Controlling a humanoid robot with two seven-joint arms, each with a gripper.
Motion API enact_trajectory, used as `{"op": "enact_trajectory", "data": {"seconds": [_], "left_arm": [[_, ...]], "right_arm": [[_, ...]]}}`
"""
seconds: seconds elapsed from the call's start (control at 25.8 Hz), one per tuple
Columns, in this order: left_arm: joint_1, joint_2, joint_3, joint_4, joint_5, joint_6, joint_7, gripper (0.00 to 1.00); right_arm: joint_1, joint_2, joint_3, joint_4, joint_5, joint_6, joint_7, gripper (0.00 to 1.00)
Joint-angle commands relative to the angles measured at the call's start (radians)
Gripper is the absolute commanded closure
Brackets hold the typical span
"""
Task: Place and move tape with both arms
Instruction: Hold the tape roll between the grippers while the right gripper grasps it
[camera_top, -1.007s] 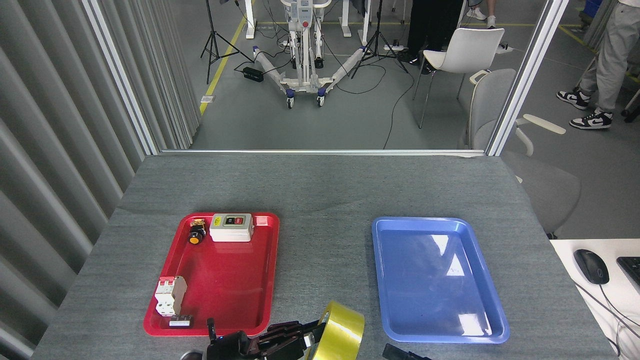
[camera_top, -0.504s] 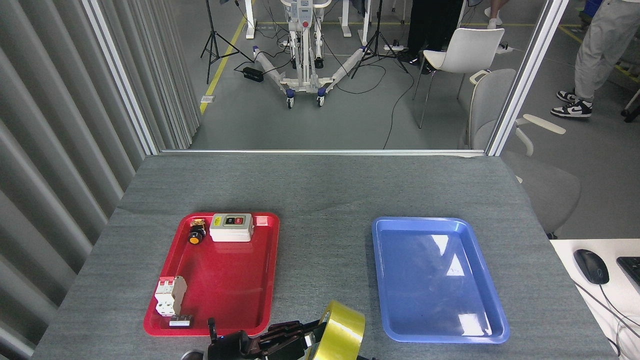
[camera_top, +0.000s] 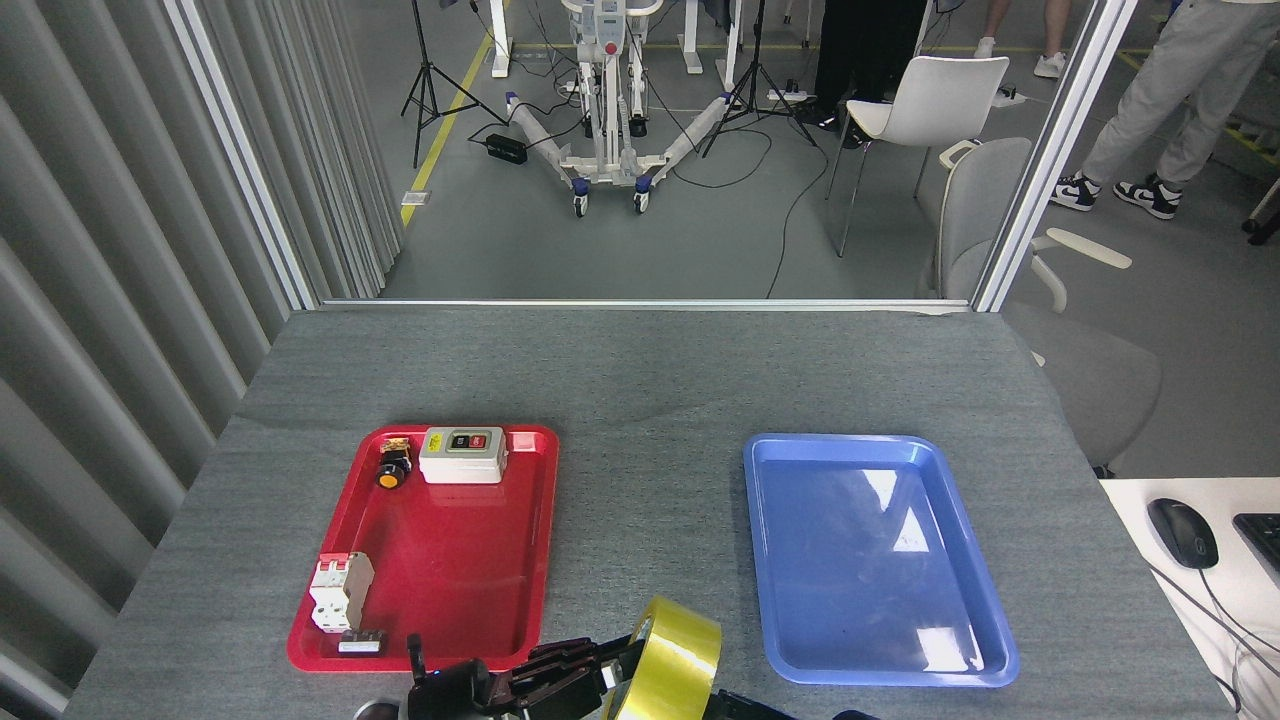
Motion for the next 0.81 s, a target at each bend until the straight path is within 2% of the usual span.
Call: {"op": "enact_trajectory", "data": {"seconds": [0.0, 0.12, 0.19, 0.39, 0.77], "left_arm": [[0.0, 0.0, 0.003, -0.001, -0.002, 0.0, 0.001, 1.0], [0.0, 0.0, 0.003, -0.003, -0.002, 0.0, 0.001, 1.0], [0.0, 0.0, 0.003, -0.004, -0.002, 0.0, 0.001, 1.0], [0.0, 0.0, 0.003, -0.008, -0.003, 0.0, 0.001, 1.0], [0.0, 0.002, 0.005, -0.014, -0.003, 0.0, 0.001, 1.0]], "right_arm": [[-0.017, 0.004, -0.002, 0.0, 0.002, 0.001, -0.017, 0.11], [-0.023, 0.036, 0.0, -0.002, 0.008, 0.001, -0.034, 0.13], [-0.033, 0.055, 0.0, 0.0, 0.011, 0.001, -0.032, 0.19], [-0.037, 0.055, 0.0, 0.0, 0.011, 0.001, -0.032, 0.39], [-0.033, 0.047, 0.0, -0.002, 0.013, 0.001, -0.032, 0.49]]}}
